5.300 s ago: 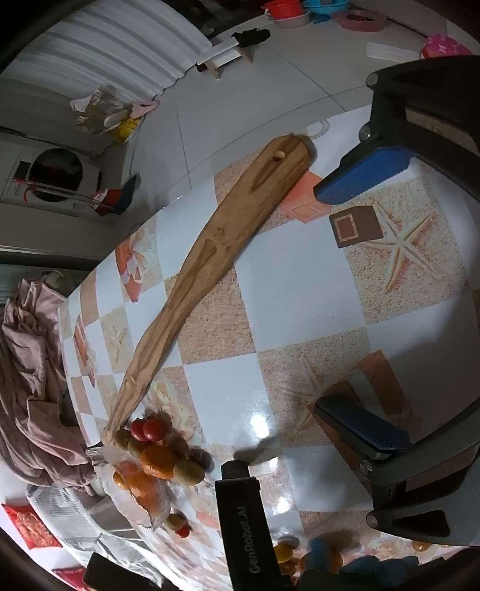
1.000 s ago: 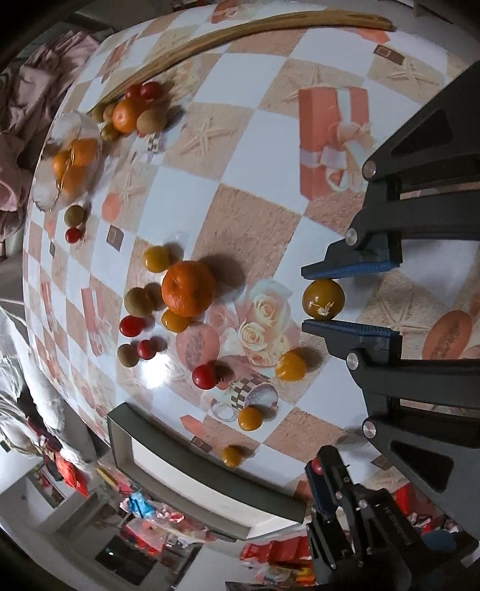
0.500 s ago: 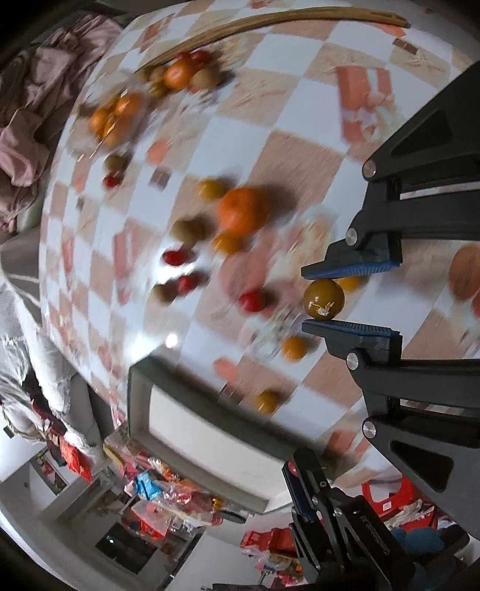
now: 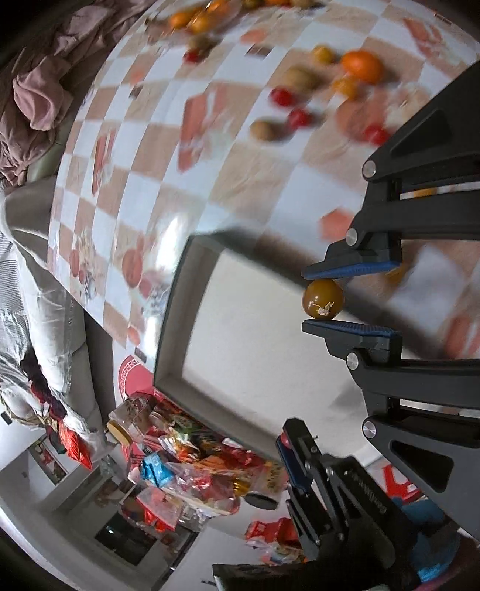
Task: Organize fruits
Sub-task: 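Carry both tomatoes into the white tray and open both tools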
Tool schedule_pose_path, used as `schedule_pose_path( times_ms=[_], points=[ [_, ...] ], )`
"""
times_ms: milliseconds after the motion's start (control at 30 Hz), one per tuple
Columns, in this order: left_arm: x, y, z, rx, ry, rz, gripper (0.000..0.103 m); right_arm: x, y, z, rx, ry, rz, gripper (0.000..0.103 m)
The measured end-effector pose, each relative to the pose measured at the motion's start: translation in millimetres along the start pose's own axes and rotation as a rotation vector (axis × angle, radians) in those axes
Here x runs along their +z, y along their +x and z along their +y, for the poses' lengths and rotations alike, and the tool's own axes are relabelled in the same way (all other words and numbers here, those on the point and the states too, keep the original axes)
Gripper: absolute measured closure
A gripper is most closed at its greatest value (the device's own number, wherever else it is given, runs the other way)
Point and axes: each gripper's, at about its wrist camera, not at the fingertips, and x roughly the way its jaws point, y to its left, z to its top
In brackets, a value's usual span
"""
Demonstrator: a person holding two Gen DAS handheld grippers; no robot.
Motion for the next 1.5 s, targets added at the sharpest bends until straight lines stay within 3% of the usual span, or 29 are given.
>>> schedule_pose_path(
  times_ms=[200,433,500,533,567,633,700,800,933,1233,1500],
  points=[
    [24.5,39.1,8.0,0.019,0.049,0.014,0.08,30.0,41.5,10.0,-0.041,0.049,0.03,0.079],
    [27.4,55.9,13.3,0.033,0.067,0.046,0.08,43.8,69.7,12.7,-0.113,0.038,0.055,0.079],
    [26.8,57.5,14.1,0.039,0.08,0.051,0.075,43.6,74.5,13.4,-0.131,0.031,0.065,0.079],
    [26.6,57.5,14.2,0.044,0.088,0.048,0.06,43.1,76.1,13.8,-0.138,0.028,0.069,0.079],
    [25.9,56.8,14.5,0.044,0.093,0.046,0.036,43.0,76.1,14.7,-0.143,0.024,0.064,0.079],
    [24.8,51.7,16.3,0.052,0.092,0.012,0.028,42.8,76.5,18.1,-0.158,0.009,0.065,0.077],
    [23.7,49.7,15.8,0.041,0.104,0.006,0.028,43.2,76.9,20.3,-0.147,0.004,0.069,0.07],
    [22.1,51.5,15.5,0.035,0.109,0.026,0.028,44.1,72.0,19.6,-0.147,0.031,0.053,0.043],
    [19.2,44.9,14.9,0.032,0.115,0.024,0.028,43.8,50.9,17.1,-0.111,0.071,-0.001,0.023],
    [5.8,17.2,-12.8,0.01,0.178,0.006,0.028,20.1,-7.4,-10.1,-0.134,0.166,-0.102,0.021],
    [-17.6,-12.0,-68.0,-0.056,0.261,-0.011,0.028,-40.9,-54.3,-64.0,-0.215,0.26,-0.1,0.021]
  ],
)
